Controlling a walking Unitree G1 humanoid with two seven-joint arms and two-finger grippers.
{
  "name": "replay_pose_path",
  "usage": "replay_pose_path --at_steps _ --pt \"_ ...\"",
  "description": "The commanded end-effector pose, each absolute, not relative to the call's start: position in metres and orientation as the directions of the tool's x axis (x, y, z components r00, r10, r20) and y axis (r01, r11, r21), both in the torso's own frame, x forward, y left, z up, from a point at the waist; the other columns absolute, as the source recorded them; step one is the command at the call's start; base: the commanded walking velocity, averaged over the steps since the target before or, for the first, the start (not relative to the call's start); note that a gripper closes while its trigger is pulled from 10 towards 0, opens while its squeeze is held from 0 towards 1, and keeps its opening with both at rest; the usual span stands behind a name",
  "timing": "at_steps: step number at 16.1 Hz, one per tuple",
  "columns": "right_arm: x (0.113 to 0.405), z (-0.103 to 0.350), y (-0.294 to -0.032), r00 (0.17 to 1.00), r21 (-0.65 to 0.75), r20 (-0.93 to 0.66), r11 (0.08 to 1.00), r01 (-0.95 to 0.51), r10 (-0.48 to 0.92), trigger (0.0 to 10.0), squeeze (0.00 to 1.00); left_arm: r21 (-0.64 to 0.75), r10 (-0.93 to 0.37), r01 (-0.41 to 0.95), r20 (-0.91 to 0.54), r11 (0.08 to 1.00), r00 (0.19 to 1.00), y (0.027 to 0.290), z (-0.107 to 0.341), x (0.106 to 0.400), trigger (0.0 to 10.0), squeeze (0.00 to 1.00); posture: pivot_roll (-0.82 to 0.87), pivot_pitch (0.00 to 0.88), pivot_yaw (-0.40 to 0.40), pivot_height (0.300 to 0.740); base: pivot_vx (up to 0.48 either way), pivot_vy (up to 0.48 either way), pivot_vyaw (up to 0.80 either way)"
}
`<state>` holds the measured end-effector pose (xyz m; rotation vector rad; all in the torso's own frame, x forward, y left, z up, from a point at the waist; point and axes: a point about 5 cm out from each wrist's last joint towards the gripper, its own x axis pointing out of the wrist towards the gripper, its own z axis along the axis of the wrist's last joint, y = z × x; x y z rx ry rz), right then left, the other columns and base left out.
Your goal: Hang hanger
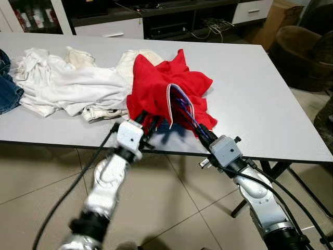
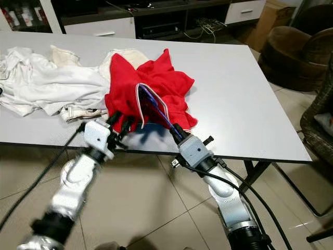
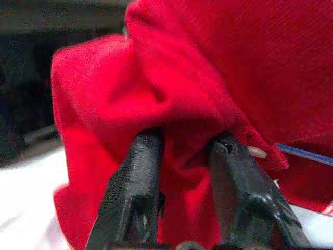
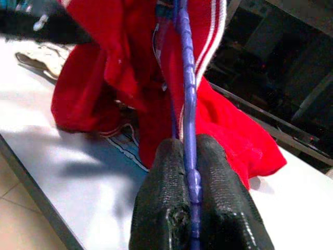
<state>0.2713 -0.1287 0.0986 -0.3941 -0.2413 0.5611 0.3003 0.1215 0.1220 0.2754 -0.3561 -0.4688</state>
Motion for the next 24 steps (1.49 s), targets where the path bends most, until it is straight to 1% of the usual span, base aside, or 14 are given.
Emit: replay_pose_path --at_steps 1,2,3,6,8,10,12,13,15,18,19,21,23,24 --pt "0.271 0.101 -0.131 0.817 -0.444 0.123 0.767 -0.463 0.564 10.0 0.00 0.425 -0.539 0.406 0.262 0.809 0.800 0.118 0.126 0.302 10.0 0.00 0.08 0.000 -0.008 0.740 0.000 0.000 0.00" --pt "0.271 0.102 -0.132 0.815 -0.454 0.122 0.762 -0.463 0.567 10.0 0.00 0.501 -0.576 0.407 0.243 0.764 0.781 0.121 0.130 0.305 10.0 0.00 0.08 0.000 -0.008 0.740 0.000 0.000 0.00" --pt "0.271 0.102 -0.132 0.812 -0.463 0.122 0.756 -0.463 0.571 10.0 0.00 0.544 -0.593 0.403 0.230 0.736 0.772 0.124 0.132 0.306 10.0 0.00 0.08 0.000 -0.008 0.740 0.000 0.000 0.00" --pt "0.270 0.101 -0.130 0.795 -0.497 0.112 0.727 -0.474 0.596 10.0 0.00 0.550 -0.566 0.372 0.236 0.748 0.790 0.132 0.134 0.312 10.0 0.00 0.08 0.000 -0.004 0.740 0.000 0.000 0.00" --pt "0.262 0.095 -0.125 0.740 -0.548 0.065 0.644 -0.535 0.670 10.0 0.00 0.558 -0.545 0.345 0.242 0.755 0.803 0.138 0.137 0.316 10.0 0.00 0.09 0.000 -0.009 0.740 0.000 0.000 0.00" --pt "0.260 0.093 -0.126 0.724 -0.566 0.043 0.614 -0.550 0.688 10.0 0.00 0.565 -0.544 0.337 0.247 0.753 0.802 0.140 0.138 0.317 10.0 0.00 0.09 0.000 -0.011 0.740 0.000 0.000 0.00" --pt "0.265 0.095 -0.130 0.732 -0.579 0.039 0.612 -0.539 0.681 10.0 0.00 0.570 -0.554 0.341 0.252 0.748 0.794 0.140 0.139 0.317 10.0 0.00 0.09 0.000 -0.015 0.740 0.000 0.000 0.00" --pt "0.268 0.097 -0.132 0.738 -0.586 0.042 0.615 -0.528 0.673 10.0 0.00 0.560 -0.565 0.358 0.253 0.747 0.785 0.139 0.137 0.315 10.0 1.00 0.09 0.000 -0.018 0.740 0.000 0.000 0.00" --pt "0.270 0.098 -0.135 0.740 -0.595 0.041 0.611 -0.522 0.671 10.0 0.00 0.537 -0.586 0.392 0.253 0.747 0.770 0.135 0.134 0.312 10.0 1.00 0.09 0.000 -0.018 0.740 0.000 0.000 0.00" --pt "0.271 0.097 -0.136 0.737 -0.614 0.030 0.594 -0.520 0.676 10.0 0.00 0.549 -0.576 0.377 0.249 0.746 0.778 0.135 0.132 0.312 10.0 1.00 0.09 0.000 -0.018 0.740 0.000 0.000 0.00" --pt "0.273 0.096 -0.140 0.742 -0.633 0.021 0.583 -0.509 0.670 10.0 0.00 0.566 -0.577 0.371 0.238 0.736 0.782 0.137 0.132 0.313 10.0 0.00 0.09 0.000 -0.018 0.740 0.000 0.000 0.00" --pt "0.275 0.097 -0.142 0.745 -0.649 0.018 0.575 -0.499 0.667 10.0 0.00 0.579 -0.584 0.372 0.231 0.725 0.778 0.139 0.132 0.312 10.0 0.00 0.10 0.000 -0.016 0.740 0.000 0.000 0.00" --pt "0.284 0.100 -0.153 0.783 -0.712 0.012 0.555 -0.430 0.622 10.0 0.00 0.645 -0.635 0.395 0.186 0.654 0.749 0.143 0.134 0.311 10.0 0.00 0.11 0.000 -0.012 0.740 0.000 0.000 0.00" --pt "0.285 0.101 -0.155 0.792 -0.718 0.015 0.558 -0.417 0.611 10.0 0.00 0.653 -0.645 0.402 0.178 0.642 0.743 0.143 0.134 0.310 10.0 0.00 0.11 0.000 -0.012 0.740 0.000 0.000 0.00"
